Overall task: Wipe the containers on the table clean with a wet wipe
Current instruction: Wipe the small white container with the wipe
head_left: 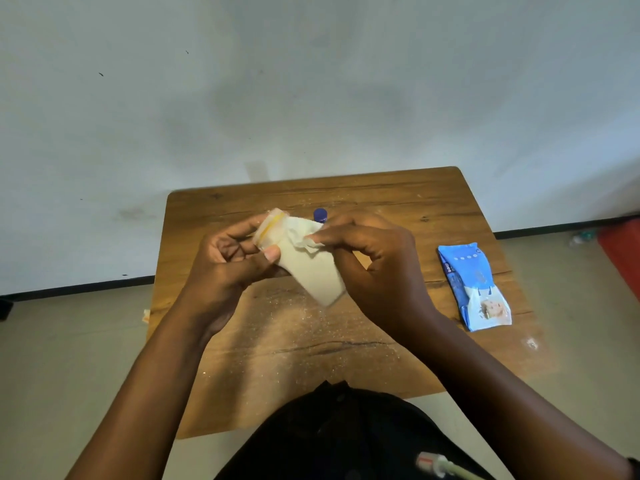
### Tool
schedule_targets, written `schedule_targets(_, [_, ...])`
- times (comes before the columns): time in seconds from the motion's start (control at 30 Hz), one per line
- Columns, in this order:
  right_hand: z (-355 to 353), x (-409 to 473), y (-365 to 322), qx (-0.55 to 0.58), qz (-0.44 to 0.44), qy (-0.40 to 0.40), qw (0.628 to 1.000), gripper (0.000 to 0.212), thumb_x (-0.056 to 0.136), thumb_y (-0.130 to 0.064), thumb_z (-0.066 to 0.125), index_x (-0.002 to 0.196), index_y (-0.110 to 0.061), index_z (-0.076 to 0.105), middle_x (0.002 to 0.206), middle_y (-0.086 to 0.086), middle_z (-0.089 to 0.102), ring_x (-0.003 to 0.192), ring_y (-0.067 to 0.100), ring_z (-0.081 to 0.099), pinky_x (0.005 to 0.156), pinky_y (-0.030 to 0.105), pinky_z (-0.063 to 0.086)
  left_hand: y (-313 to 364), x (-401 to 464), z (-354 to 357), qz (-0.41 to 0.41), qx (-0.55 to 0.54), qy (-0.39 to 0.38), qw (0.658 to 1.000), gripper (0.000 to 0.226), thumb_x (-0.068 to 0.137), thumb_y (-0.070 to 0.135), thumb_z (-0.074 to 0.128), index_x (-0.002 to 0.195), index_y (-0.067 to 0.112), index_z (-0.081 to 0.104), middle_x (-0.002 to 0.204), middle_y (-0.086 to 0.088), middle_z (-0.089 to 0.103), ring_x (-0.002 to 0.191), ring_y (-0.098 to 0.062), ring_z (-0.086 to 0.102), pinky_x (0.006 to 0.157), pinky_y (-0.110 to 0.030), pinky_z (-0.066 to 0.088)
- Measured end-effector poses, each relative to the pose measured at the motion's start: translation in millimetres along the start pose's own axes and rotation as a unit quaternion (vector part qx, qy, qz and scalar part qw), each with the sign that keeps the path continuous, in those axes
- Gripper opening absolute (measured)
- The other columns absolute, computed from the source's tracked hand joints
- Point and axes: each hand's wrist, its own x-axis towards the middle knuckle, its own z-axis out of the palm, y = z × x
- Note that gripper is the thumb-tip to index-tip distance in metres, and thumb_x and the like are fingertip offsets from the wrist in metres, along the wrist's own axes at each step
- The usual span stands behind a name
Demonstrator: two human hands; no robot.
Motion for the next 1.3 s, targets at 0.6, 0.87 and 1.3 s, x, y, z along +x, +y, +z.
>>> schedule_targets(0.6, [-12, 11, 0, 0.047, 0.041, -0.051, 0.997, 0.022, 0.093, -0.006, 0.069, 0.108, -0.015, 0.082, 0.109, -0.002, 0.078, 0.105, 0.007, 0.070, 0.081, 0.021, 0.060, 5, 7, 6, -0.016, 0.024, 0.000, 1.000, 0.054, 0.079, 0.005, 0.074, 0.132, 0.007, 0.064, 0.115, -0.017, 0.076, 0.100, -0.029, 0.074, 0.078, -0.043, 0.065])
schedule_targets(0.87, [-28, 9, 1, 0.088, 0.082, -0.024, 0.992, 0.029, 0.095, 0.000, 0.072, 0.113, -0.022, 0.075, 0.106, -0.003, 0.078, 0.099, 0.014, 0.075, 0.081, 0.028, 0.064, 13, 8, -3, -0.056, -0.124, 0.079, 0.988, 0.051, 0.088, 0.009, 0.062, 0.137, -0.003, 0.057, 0.108, -0.016, 0.077, 0.095, -0.024, 0.076, 0.079, -0.036, 0.065])
schedule_targets(1.3, [-10, -6, -9, 0.030, 0.047, 0.106, 0.993, 0.023, 0.096, -0.009, 0.073, 0.116, -0.019, 0.074, 0.111, 0.001, 0.076, 0.104, 0.009, 0.072, 0.080, 0.021, 0.061, 9, 3, 24, -0.109, -0.210, 0.117, 0.965, 0.032, 0.084, 0.009, 0.060, 0.112, 0.000, 0.072, 0.107, -0.021, 0.076, 0.089, -0.024, 0.077, 0.076, -0.033, 0.065])
